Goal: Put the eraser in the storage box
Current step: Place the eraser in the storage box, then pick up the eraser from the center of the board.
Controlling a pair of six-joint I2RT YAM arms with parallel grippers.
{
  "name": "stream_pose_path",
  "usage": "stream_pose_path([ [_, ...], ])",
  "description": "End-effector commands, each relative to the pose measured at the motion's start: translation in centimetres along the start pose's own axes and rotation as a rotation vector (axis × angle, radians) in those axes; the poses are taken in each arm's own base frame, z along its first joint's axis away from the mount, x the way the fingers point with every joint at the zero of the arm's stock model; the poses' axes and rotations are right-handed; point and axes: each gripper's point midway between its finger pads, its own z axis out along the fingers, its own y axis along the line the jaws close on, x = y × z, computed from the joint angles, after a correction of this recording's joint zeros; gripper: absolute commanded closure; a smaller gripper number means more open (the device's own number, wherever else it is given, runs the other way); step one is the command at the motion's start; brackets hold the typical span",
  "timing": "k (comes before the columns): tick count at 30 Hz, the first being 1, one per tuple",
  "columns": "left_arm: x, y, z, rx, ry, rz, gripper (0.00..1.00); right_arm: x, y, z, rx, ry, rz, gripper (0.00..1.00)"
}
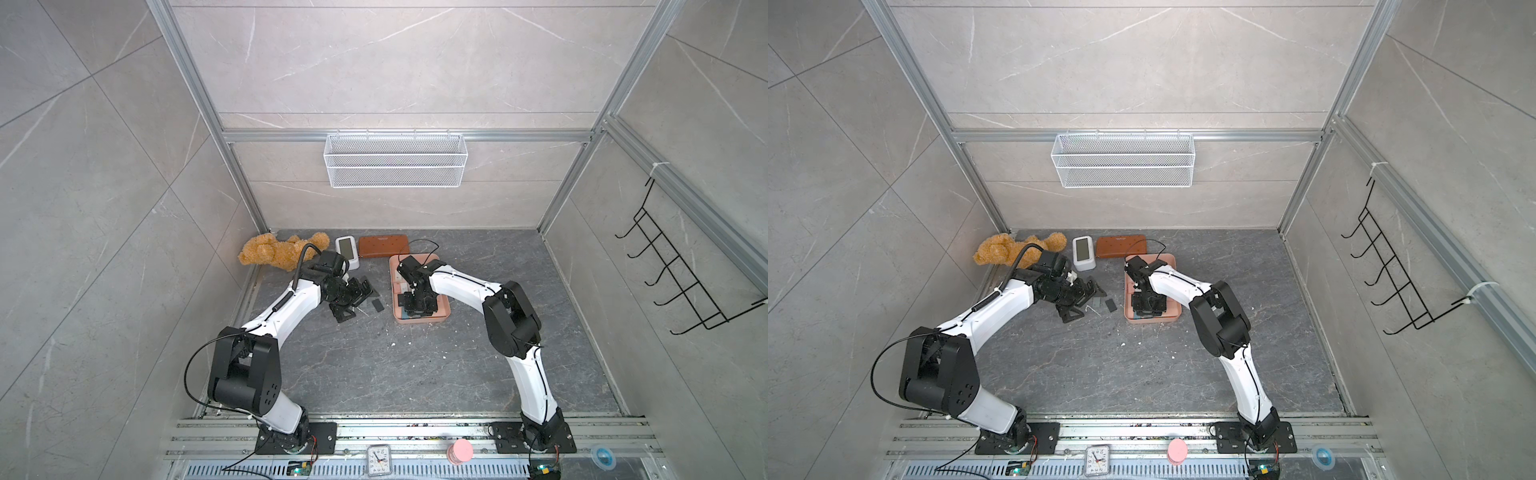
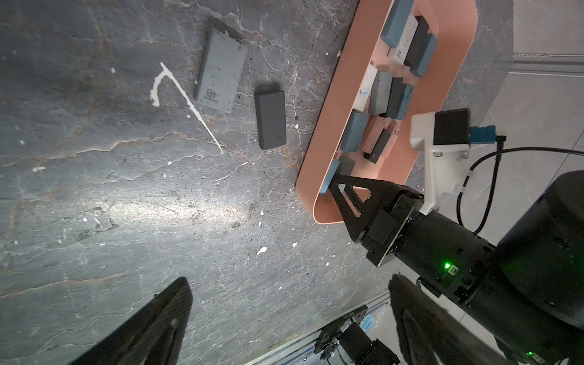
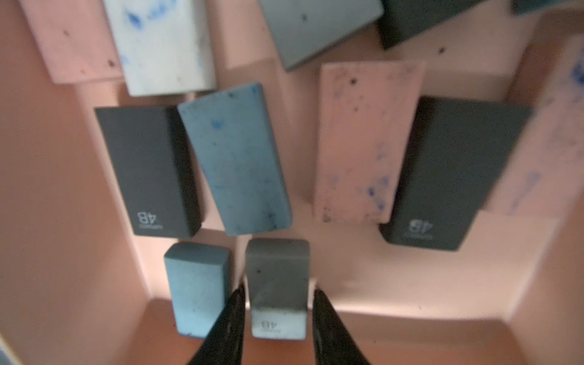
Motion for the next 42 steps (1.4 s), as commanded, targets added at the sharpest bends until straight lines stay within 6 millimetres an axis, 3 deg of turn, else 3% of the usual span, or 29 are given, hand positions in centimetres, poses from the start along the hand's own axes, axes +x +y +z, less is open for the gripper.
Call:
stream_pose_path([
  [1,-0.4,-0.5,-0.7,-0.014,-0.008,0.008,0.01,0.3,-0.2,0.1,0.009,0.014,0.007,0.57],
  [8,-1.7,-0.1,-0.8,-0.107,-0.013,0.061,0.01,-0.5,0.3,-3.3,-0.022,-0.043,-0.004,0.42],
  [13,-3.1,1.0,0.5,-0.208,0.013,0.097,0.02,-1.3,0.9,-6.5,-0.060,-0.106,-0.019,0.31],
  [21,-6.1,2.9,3.4,-0.356,0.039,0.172,0.10,-0.7,1.5,-10.6,-0.158,-0.179,-0.029,0.01],
  [28,-8.1,4.1,6.3,-0.448,0.059,0.251,0.21,1.5,0.3,-11.8,-0.182,-0.188,-0.030,0.00],
  [42,-7.1,6.0,10.1,-0.582,0.131,0.387,0.38,4.4,-2.0,-11.8,-0.157,-0.171,-0.007,0.00],
])
